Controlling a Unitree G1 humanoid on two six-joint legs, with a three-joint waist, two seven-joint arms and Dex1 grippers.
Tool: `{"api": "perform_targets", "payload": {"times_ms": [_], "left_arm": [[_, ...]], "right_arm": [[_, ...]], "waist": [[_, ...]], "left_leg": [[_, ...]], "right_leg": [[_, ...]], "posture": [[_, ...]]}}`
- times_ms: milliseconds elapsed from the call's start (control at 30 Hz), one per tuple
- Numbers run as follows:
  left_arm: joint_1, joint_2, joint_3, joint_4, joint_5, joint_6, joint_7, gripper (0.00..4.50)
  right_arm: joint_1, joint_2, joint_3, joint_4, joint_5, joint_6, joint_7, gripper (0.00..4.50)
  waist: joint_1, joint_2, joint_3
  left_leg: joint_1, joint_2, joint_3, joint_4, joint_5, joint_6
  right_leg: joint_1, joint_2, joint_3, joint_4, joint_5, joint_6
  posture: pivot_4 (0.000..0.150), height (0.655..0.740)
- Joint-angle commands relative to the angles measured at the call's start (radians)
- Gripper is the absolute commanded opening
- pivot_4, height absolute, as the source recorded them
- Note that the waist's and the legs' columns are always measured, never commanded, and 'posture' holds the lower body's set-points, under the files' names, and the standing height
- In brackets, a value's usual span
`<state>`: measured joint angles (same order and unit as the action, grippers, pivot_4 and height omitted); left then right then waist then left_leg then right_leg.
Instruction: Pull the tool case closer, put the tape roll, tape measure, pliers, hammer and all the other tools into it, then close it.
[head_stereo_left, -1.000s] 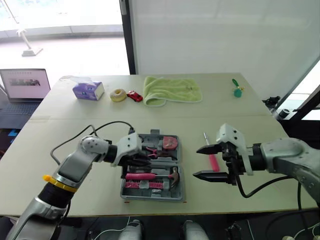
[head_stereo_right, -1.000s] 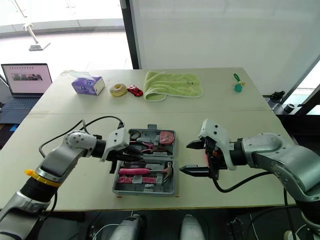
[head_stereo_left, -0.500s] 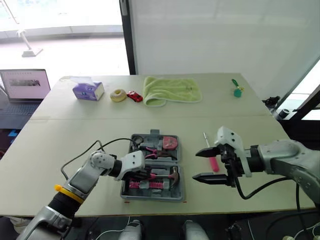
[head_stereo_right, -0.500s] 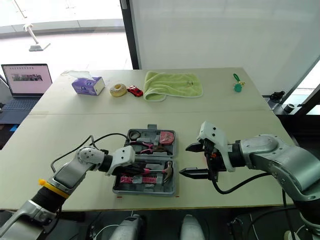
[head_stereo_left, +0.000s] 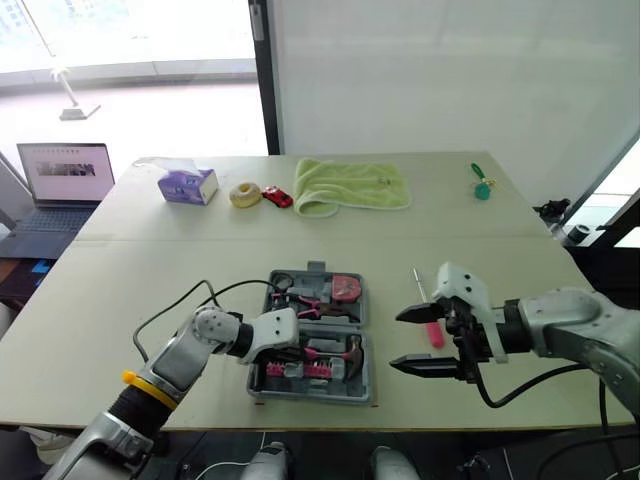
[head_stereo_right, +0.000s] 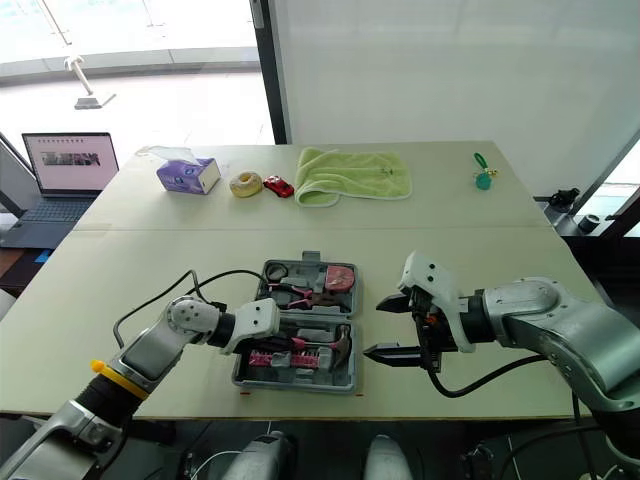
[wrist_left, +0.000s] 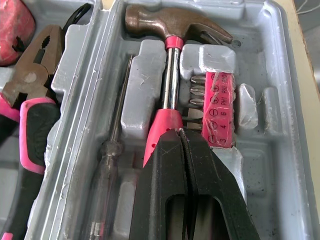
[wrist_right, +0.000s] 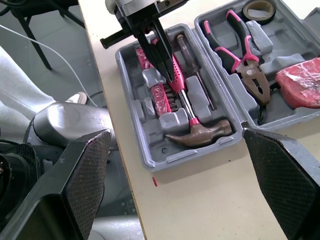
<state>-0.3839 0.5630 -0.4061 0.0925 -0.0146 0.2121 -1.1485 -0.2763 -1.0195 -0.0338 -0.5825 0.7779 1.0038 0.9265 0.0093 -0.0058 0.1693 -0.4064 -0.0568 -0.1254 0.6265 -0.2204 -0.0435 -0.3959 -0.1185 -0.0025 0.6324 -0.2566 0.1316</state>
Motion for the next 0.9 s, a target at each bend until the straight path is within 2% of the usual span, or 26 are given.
{"api": "perform_targets", "payload": {"times_ms": [33, 133, 200, 233, 367, 467, 600, 667, 767, 900], "left_arm": [[0.039, -0.014, 0.076, -0.008, -0.073, 0.086, 0.028, 0.05], [0.027, -0.021, 0.274, -0.05, -0.241, 0.189, 0.062, 0.05], [0.054, 0.037, 0.388, 0.005, -0.273, 0.154, 0.073, 0.56], [0.071, 0.064, 0.431, 0.034, -0.266, 0.117, 0.086, 0.86], [0.157, 0.142, 0.611, 0.128, -0.282, -0.001, 0.148, 2.71], [0.229, 0.146, 0.752, 0.205, -0.318, -0.032, 0.224, 4.4], [0.325, 0.137, 0.832, 0.224, -0.347, -0.025, 0.26, 4.46], [0.356, 0.152, 0.88, 0.296, -0.348, -0.073, 0.272, 4.46], [0.373, 0.157, 0.922, 0.331, -0.367, -0.083, 0.292, 4.46], [0.318, 0.15, 0.88, 0.323, -0.368, -0.057, 0.286, 4.46]], "right_arm": [[0.032, 0.025, -0.079, 0.017, 0.029, -0.013, -0.015, 4.5], [0.129, 0.05, -0.155, 0.086, -0.018, -0.094, -0.015, 4.5], [0.22, 0.097, -0.253, 0.173, -0.046, -0.177, -0.016, 4.5], [0.263, 0.112, -0.293, 0.21, -0.06, -0.21, -0.012, 4.5], [0.41, 0.219, -0.472, 0.327, -0.071, -0.377, 0.008, 4.5], [0.469, 0.311, -0.567, 0.437, -0.094, -0.529, 0.015, 4.5], [0.517, 0.333, -0.561, 0.575, -0.186, -0.693, 0.056, 4.5], [0.529, 0.348, -0.577, 0.627, -0.192, -0.74, 0.056, 4.5], [0.538, 0.367, -0.595, 0.632, -0.183, -0.777, 0.045, 4.5], [0.46, 0.349, -0.556, 0.595, -0.184, -0.792, 0.026, 4.5]], "waist": [[-0.001, 0.0, 0.0], [0.0, -0.002, 0.001], [-0.001, -0.002, 0.002], [0.0, -0.007, 0.002], [-0.004, -0.006, 0.002], [-0.003, -0.005, 0.002], [-0.004, -0.005, 0.002], [-0.003, -0.005, 0.002], [-0.002, -0.005, 0.002], [-0.001, -0.005, 0.001]], "left_leg": [[0.0, 0.0, 0.0, 0.0, 0.0, 0.0], [-0.001, 0.0, -0.001, 0.001, 0.0, 0.0], [-0.002, 0.0, -0.001, 0.001, 0.0, 0.0], [-0.002, 0.0, 0.0, 0.002, 0.0, 0.0], [-0.001, 0.001, 0.0, 0.0, -0.002, 0.003], [0.0, 0.001, 0.001, 0.0, -0.002, 0.003], [0.0, 0.001, 0.001, 0.0, -0.002, 0.002], [0.0, 0.001, 0.002, 0.0, -0.002, 0.002], [0.0, 0.001, 0.002, 0.0, -0.002, 0.002], [0.0, 0.001, 0.002, 0.0, -0.002, 0.002]], "right_leg": [[0.0, 0.0, 0.0, 0.0, 0.0, 0.0], [-0.001, 0.0, 0.0, 0.0, 0.0, 0.0], [-0.002, 0.0, -0.001, 0.0, 0.0, 0.0], [-0.002, 0.0, 0.0, 0.0, 0.0, 0.0], [-0.002, 0.001, 0.0, 0.0, 0.0, 0.0], [-0.002, 0.001, 0.001, 0.0, 0.0, 0.0], [-0.001, 0.0, 0.001, -0.001, 0.0, 0.0], [-0.001, 0.0, 0.001, -0.001, 0.0, 0.0], [-0.001, 0.0, 0.001, -0.001, 0.0, 0.0], [-0.001, -0.001, 0.002, -0.001, -0.002, -0.004]], "posture": [[0.15, 0.74], [0.15, 0.74], [0.15, 0.74], [0.15, 0.74], [0.15, 0.74], [0.15, 0.74], [0.15, 0.74], [0.15, 0.74], [0.15, 0.74], [0.15, 0.74]]}}
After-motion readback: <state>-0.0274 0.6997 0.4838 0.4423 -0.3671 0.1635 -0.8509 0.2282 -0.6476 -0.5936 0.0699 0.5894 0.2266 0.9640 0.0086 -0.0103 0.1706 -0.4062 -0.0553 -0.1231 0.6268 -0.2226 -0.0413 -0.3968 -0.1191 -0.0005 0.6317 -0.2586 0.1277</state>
